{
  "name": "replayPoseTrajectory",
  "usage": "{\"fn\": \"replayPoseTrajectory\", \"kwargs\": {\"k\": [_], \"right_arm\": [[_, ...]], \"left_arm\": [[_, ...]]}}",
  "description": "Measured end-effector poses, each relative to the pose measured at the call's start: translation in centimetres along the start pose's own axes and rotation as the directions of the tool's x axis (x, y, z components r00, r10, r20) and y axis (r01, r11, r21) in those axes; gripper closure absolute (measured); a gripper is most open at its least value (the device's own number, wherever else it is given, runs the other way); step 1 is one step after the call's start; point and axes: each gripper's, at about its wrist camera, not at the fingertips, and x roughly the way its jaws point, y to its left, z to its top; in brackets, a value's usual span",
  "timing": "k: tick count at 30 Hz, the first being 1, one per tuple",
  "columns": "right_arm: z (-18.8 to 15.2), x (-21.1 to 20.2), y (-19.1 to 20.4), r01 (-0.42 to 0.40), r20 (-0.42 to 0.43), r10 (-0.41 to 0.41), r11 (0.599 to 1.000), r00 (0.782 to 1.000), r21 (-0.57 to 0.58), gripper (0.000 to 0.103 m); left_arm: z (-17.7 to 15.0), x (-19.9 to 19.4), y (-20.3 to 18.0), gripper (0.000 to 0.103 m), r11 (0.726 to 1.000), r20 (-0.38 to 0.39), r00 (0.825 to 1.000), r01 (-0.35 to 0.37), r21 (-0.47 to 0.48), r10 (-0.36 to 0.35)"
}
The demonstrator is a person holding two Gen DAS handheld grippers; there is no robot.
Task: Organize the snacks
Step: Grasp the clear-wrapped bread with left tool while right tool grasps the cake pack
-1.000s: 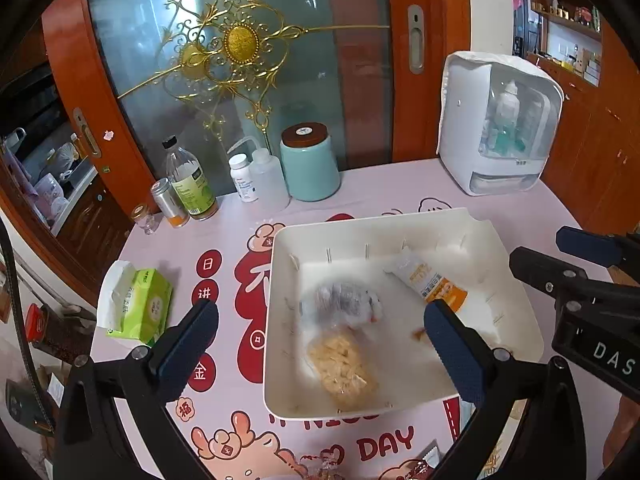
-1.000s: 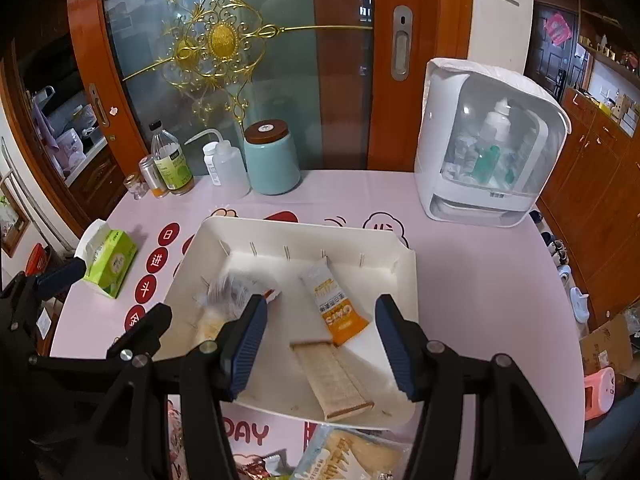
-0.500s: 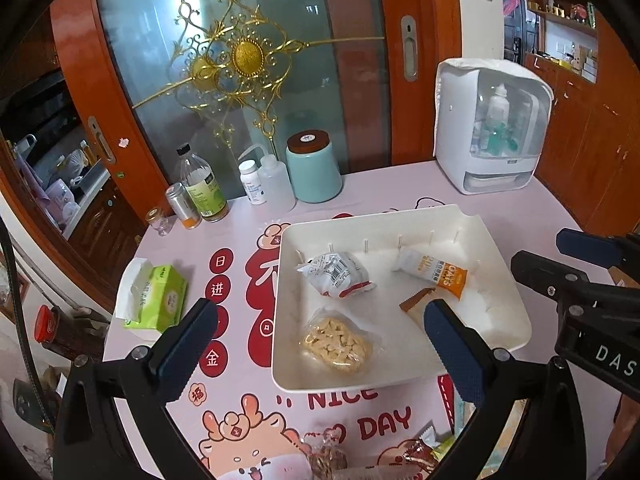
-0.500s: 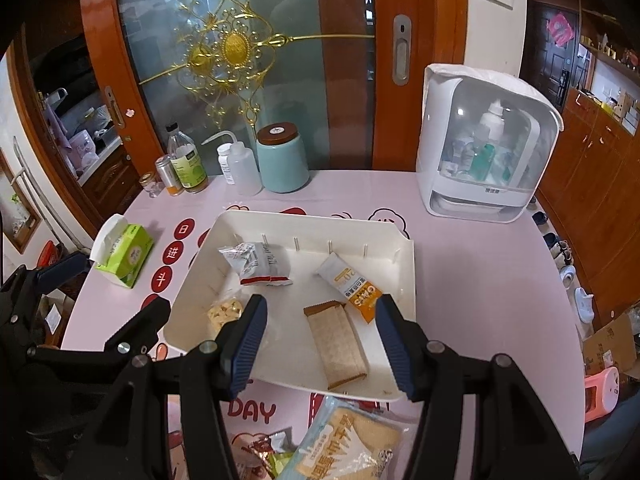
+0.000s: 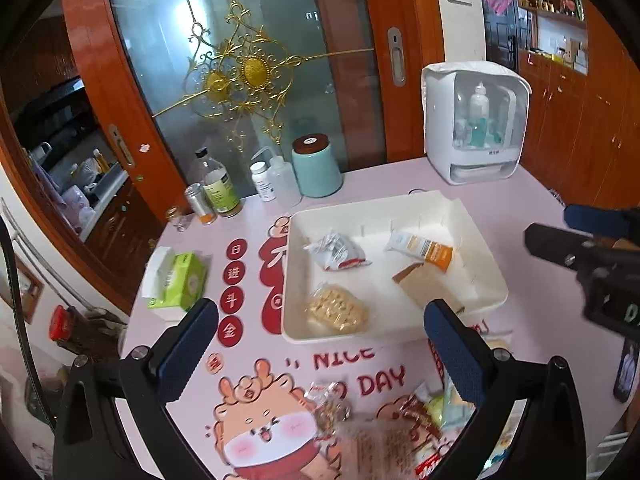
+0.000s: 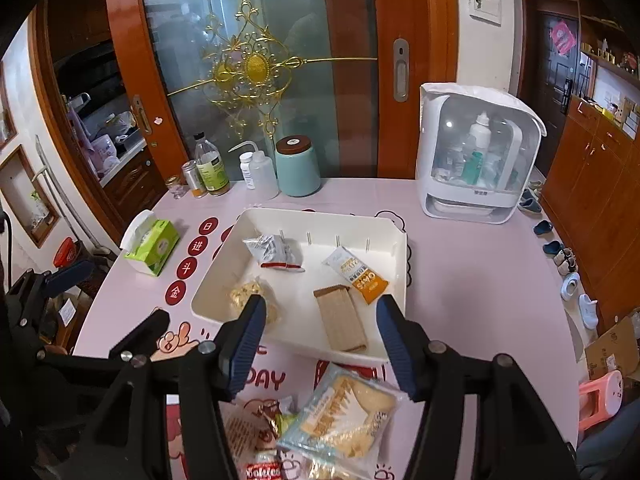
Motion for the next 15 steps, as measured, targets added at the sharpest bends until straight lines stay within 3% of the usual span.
{"fn": "replayPoseTrajectory", "kwargs": {"k": [9, 15], "right_arm": [[-2.8, -2.2, -0.9, -0.023, 0.0, 0.023, 0.999, 1.0, -0.022, 0.037], [-4.8, -1.5, -1.9, -0.009, -0.037, 0.008, 1.0, 0.999, -0.02, 0.03]], "left_arm": [[-1.8, -3.6, 2.0, 0.001, 0.998, 0.02, 0.999, -0.049, -0.024, 0.05], [-4.0, -2.4, 1.7, 0.001, 0.999, -0.057, 0.997, -0.046, -0.008, 0.045]]}}
